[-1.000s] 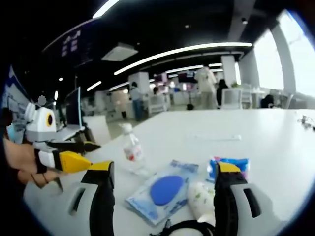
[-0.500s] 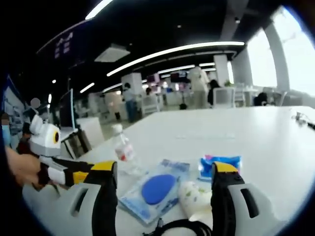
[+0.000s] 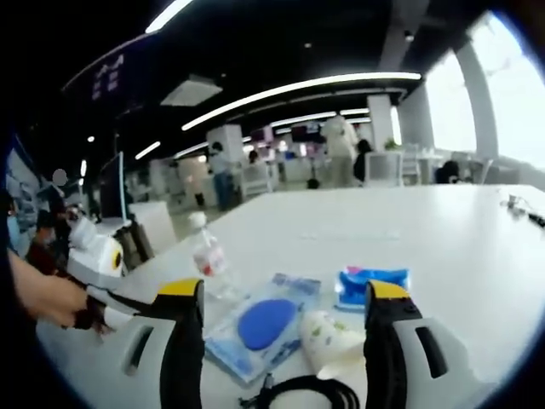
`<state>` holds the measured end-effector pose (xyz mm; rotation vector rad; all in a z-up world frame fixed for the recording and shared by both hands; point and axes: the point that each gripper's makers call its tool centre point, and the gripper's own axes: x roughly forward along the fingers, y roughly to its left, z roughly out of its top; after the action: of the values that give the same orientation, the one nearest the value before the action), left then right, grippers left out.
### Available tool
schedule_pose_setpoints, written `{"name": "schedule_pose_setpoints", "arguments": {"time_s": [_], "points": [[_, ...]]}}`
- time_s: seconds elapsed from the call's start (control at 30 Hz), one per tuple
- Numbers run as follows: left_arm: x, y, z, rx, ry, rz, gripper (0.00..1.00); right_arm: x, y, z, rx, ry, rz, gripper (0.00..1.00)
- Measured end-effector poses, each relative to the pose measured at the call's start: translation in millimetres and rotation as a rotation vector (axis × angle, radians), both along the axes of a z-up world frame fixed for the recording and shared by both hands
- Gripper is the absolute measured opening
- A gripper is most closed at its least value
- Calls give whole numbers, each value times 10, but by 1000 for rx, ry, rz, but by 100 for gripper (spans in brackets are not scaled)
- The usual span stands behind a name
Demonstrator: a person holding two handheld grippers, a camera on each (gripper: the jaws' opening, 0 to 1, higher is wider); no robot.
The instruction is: Arrange the tabletop items into an orderly group along one side of the table until the central work area is clear of visible clutter.
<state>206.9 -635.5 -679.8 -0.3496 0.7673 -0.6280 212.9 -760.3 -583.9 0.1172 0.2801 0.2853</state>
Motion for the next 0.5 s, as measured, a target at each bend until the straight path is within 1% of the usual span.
{"name": "schedule_pose_setpoints", "arguments": {"time_s": [0.17,0.2,0.27,0.37,0.43,0.5], "points": [[-21,-33,-63,7,27,-12,80,2,-12,-15,1,5,-5,73],[-29,-49,-82,4,38,-18,78,3,-10,-18,2,6,-5,73],[-59,-92,-118,-13,77,-32,72,-2,-4,-17,2,5,0,73],[-28,-89,-139,13,61,-19,71,-34,4,-6,-15,-7,22,72],[-26,-89,-171,11,83,-8,69,-55,-18,2,-26,-13,25,72],[-51,-96,-210,12,105,-4,69,-61,-64,0,-23,-15,15,71]]}}
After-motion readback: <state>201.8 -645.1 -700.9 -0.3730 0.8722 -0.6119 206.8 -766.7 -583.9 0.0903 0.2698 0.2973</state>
